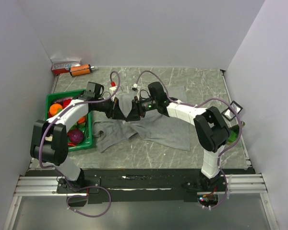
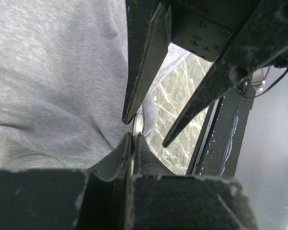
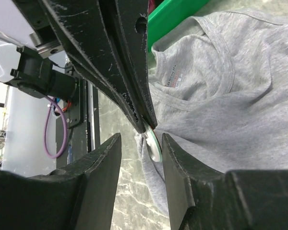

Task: Remove the brooch from the garment

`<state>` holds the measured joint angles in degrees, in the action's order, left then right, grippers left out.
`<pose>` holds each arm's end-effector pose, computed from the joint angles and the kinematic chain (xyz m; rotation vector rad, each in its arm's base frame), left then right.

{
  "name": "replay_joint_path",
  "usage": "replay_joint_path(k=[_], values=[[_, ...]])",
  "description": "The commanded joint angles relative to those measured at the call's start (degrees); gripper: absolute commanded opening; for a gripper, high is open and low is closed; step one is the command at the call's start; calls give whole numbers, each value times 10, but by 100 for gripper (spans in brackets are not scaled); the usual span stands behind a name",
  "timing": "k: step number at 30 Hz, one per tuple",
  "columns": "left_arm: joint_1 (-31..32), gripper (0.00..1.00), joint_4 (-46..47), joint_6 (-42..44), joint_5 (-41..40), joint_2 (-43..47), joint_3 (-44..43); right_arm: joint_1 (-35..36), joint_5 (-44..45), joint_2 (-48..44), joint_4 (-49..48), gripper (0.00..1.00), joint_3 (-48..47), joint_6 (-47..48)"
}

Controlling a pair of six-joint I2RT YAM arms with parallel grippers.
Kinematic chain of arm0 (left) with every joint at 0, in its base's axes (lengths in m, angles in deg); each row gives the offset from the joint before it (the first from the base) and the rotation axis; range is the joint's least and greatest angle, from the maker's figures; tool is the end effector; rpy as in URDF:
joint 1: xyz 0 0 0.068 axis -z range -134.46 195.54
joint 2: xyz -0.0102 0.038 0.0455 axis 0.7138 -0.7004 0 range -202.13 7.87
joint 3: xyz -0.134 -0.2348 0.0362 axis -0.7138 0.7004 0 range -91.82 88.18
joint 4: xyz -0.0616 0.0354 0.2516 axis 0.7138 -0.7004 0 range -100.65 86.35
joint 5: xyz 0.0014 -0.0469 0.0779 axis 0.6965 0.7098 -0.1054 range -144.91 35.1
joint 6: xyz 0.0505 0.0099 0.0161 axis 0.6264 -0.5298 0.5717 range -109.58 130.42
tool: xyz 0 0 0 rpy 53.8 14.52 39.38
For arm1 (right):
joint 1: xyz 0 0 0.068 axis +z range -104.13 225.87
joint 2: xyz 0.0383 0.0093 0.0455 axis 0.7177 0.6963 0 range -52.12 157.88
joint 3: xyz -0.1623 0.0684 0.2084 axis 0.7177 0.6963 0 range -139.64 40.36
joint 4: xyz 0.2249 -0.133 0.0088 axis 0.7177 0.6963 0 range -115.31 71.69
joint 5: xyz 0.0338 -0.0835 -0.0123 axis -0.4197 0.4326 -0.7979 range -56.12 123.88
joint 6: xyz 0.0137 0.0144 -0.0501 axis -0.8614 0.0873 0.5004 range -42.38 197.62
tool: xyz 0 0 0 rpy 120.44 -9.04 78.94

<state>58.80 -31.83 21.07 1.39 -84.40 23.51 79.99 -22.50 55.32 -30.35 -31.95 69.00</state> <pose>0.3126 -0.1041 0.2393 0.8453 2.1675 -1.2439 0.3270 0.2575 0.2265 -1.0794 1.8757 1.4663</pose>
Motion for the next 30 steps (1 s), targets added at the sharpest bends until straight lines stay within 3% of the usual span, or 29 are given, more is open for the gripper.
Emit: replay_joint_path(k=[1,7,14,17,18,21,22,30], values=[[-1,1,10,-7,-9,27,-16,15,-7,18,30,54,-41,14],[-1,1,-14,12,-39,34,-28,16,-13,7,36,57,-17,49],[-3,1,-27,21,-41,42,-25,28,4,12,92,54,-17,128],[-6,1,-27,20,-41,44,-27,35,18,21,118,46,-24,155],[-9,1,-28,21,-40,44,-30,37,19,22,122,32,-27,159],[-13,1,-37,31,-29,46,-28,37,43,22,121,6,-27,159],[-14,1,-42,35,-25,47,-27,35,49,18,124,3,-27,167],[-14,1,-55,58,1,46,-15,27,56,14,145,3,-40,186]])
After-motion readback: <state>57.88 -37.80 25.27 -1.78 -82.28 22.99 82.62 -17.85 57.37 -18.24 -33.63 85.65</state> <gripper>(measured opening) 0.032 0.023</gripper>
